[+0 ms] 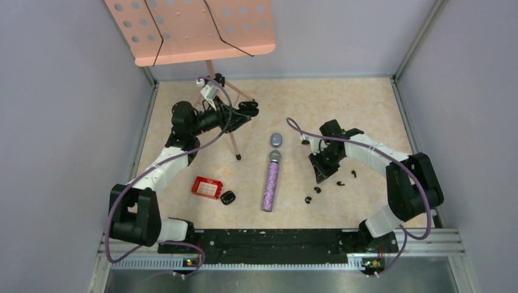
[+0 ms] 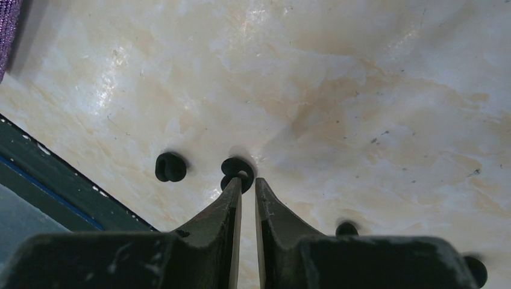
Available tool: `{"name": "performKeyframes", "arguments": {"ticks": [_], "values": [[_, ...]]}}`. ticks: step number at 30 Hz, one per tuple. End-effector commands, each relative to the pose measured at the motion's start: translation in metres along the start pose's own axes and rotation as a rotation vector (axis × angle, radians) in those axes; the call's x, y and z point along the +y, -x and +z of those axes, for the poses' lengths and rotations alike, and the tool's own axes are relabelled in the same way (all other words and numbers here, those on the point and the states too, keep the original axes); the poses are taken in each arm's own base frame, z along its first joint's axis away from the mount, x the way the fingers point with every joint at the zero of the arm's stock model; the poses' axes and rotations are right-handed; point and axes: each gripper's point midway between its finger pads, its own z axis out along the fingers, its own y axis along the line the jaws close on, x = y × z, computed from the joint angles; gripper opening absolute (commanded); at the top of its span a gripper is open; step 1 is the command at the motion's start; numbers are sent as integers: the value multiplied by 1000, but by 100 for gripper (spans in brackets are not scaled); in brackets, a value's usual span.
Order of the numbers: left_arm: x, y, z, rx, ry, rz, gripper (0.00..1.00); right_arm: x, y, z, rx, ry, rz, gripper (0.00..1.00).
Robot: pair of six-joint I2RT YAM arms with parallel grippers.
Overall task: Insert the wireless bluetooth earbuds into the charging case
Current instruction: Pick up the earbud from the center of the board.
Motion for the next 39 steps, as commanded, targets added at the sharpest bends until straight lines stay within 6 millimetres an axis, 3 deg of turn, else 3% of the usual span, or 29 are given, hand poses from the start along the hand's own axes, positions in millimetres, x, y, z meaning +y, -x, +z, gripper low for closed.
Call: {"name": "performKeyframes", "arguments": {"ticks": [1,31,36,39], "values": [[-2,15,-10,-43,17,41,0,7,3,2,1,18,46,14],[13,24,-14,-62,44,58,0,12,-12,23,112,67,48,30],[13,24,-14,-60,38,60,0,15,-12,23,114,65,31,30],[14,23,-14,-59,36,62,0,14,-8,19,93,48,25,22]]}}
